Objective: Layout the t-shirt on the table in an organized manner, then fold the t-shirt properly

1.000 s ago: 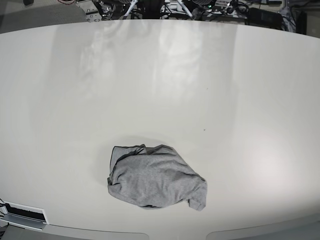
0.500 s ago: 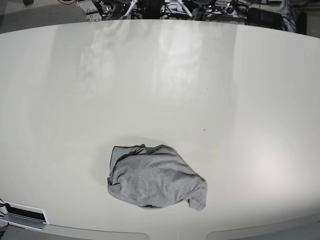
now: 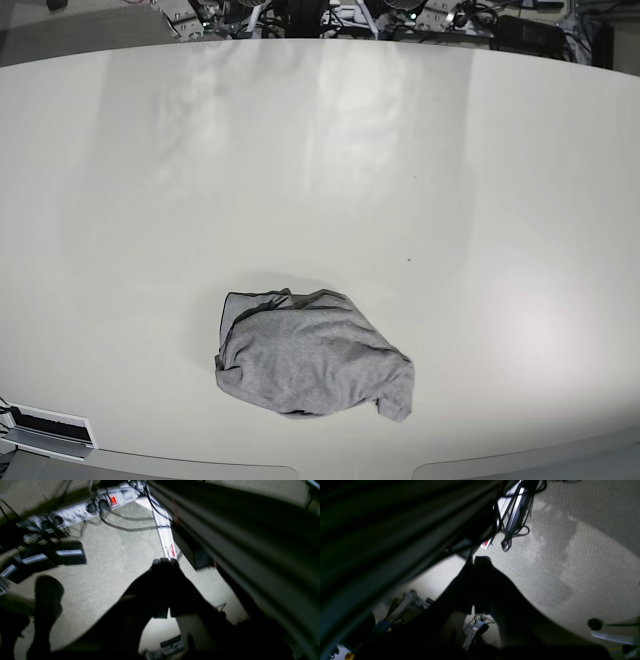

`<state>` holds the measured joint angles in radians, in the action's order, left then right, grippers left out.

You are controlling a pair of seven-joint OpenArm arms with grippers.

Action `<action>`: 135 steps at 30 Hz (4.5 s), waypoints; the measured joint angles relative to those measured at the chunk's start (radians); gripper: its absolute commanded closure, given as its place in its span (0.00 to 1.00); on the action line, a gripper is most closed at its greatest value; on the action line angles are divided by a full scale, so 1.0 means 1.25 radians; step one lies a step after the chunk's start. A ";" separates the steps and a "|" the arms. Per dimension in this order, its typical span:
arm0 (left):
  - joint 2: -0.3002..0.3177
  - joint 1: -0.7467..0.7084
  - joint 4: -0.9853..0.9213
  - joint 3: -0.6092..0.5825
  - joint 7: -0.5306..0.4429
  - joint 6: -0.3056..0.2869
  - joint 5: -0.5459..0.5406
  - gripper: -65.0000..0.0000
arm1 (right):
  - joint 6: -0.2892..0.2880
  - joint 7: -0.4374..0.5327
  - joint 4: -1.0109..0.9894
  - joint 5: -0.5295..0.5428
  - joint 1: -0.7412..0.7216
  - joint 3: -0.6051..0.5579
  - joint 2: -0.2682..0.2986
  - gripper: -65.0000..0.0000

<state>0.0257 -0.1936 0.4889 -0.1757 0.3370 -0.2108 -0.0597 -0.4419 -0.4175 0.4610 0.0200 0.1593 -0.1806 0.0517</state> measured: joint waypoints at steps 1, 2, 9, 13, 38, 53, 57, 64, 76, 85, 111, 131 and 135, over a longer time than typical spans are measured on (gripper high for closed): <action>0.000 -0.023 0.013 0.000 0.003 0.000 0.000 1.00 | 0.000 -0.004 0.019 0.004 0.021 0.000 0.008 1.00; 0.000 -0.046 0.027 0.000 0.005 0.000 0.000 1.00 | 0.001 -0.005 0.040 0.005 0.042 0.000 0.016 1.00; 0.044 -0.181 0.227 -0.001 0.071 -0.040 -0.048 1.00 | 0.002 -0.053 0.292 0.068 0.232 0.000 0.083 1.00; 0.121 -0.276 0.408 0.002 0.102 -0.036 -0.123 1.00 | 0.005 -0.142 0.502 0.145 0.349 0.001 0.128 1.00; 0.231 -0.615 1.434 0.359 0.197 -0.048 -0.237 1.00 | 0.249 -0.206 1.503 -0.089 0.688 0.004 0.249 1.00; 0.269 -0.315 1.364 0.356 0.127 -0.048 -0.309 1.00 | 0.137 -0.094 1.501 0.002 0.310 0.003 0.205 1.00; 0.276 -0.249 1.280 0.336 0.123 -0.049 -0.306 1.00 | 0.109 -0.078 1.470 0.056 0.233 -0.001 0.178 1.00; 0.306 -0.085 1.057 0.188 0.126 -0.051 -0.266 1.00 | 0.041 -0.061 1.180 0.109 0.007 -0.058 0.146 1.00; 0.313 0.036 1.004 0.159 0.132 -0.108 -0.240 1.00 | 0.004 -0.024 0.646 0.054 -0.389 -0.143 0.012 0.44; 0.359 0.036 1.003 0.168 0.134 -0.110 -0.240 1.00 | 0.024 0.135 0.250 -0.059 -0.577 -0.142 -0.017 0.42; 0.391 0.035 1.003 0.168 0.175 -0.140 -0.243 1.00 | -0.138 -0.347 0.807 0.230 -0.326 -0.141 0.039 1.00; 0.400 0.035 1.003 0.168 0.211 -0.197 -0.305 1.00 | 0.172 -0.298 1.256 0.055 -0.060 -0.140 0.078 1.00; 0.400 0.035 1.003 0.168 0.212 -0.219 -0.312 1.00 | 0.208 -0.291 1.256 -0.032 -0.073 -0.141 0.076 1.00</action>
<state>0.5259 -0.1497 1.7432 0.0341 0.6022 -0.4843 -0.4492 -0.1825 -0.7815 2.0304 -0.0196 0.0685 -0.3565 0.1463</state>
